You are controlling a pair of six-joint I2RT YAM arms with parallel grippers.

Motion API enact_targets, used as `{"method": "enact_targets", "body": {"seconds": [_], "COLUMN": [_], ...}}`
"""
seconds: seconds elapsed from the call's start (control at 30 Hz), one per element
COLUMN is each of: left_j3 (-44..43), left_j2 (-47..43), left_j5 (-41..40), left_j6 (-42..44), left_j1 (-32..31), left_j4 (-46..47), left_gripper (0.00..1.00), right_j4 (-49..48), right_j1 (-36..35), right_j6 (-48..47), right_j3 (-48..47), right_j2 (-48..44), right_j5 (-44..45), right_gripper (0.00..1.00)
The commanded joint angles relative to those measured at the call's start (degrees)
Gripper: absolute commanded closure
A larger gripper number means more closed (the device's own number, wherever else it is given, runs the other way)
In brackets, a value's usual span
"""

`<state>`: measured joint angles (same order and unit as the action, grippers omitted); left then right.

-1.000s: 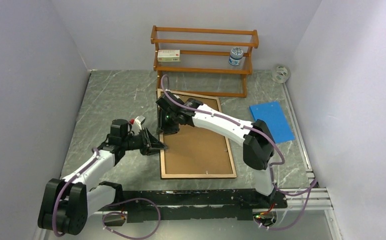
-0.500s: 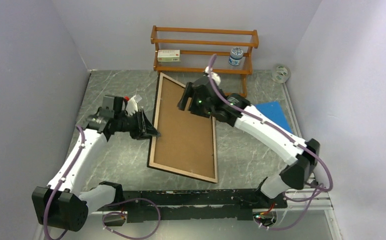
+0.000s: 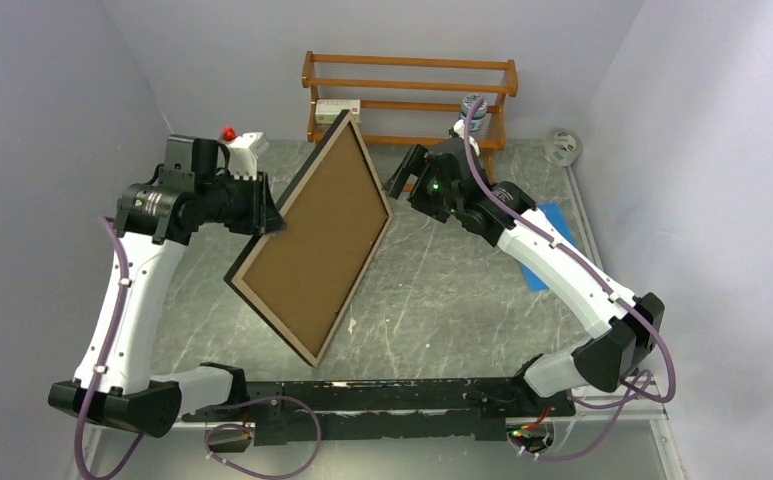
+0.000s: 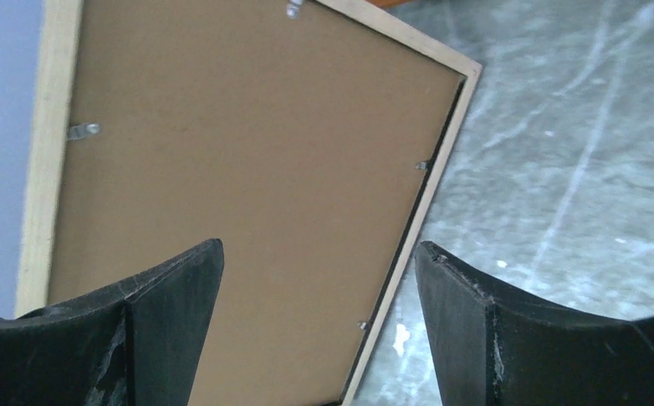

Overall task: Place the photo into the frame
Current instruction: Turn over the photo frame at the center of the board.

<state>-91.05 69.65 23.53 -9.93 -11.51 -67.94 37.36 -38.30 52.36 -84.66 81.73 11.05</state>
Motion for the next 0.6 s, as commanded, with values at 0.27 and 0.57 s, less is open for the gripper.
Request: {"method": "enact_targets", "body": {"seconds": [0.27, 0.57], "left_j3": [-2.04, 2.75], "left_j2": [-7.30, -9.03], "left_j5": [-3.44, -2.34], "left_j6": [11.30, 14.78], "left_j1": [-0.79, -3.06], "left_j4": [15.44, 21.71], "left_gripper": [0.98, 0.97], "right_j4": [-15.51, -19.76], "right_j1": [0.86, 0.79], "right_j6": [5.73, 11.89], "right_j3": [-9.23, -11.26], "right_j2": [5.72, 10.48], "right_j5": [-22.49, -30.75], "right_gripper": [0.06, 0.05]}}
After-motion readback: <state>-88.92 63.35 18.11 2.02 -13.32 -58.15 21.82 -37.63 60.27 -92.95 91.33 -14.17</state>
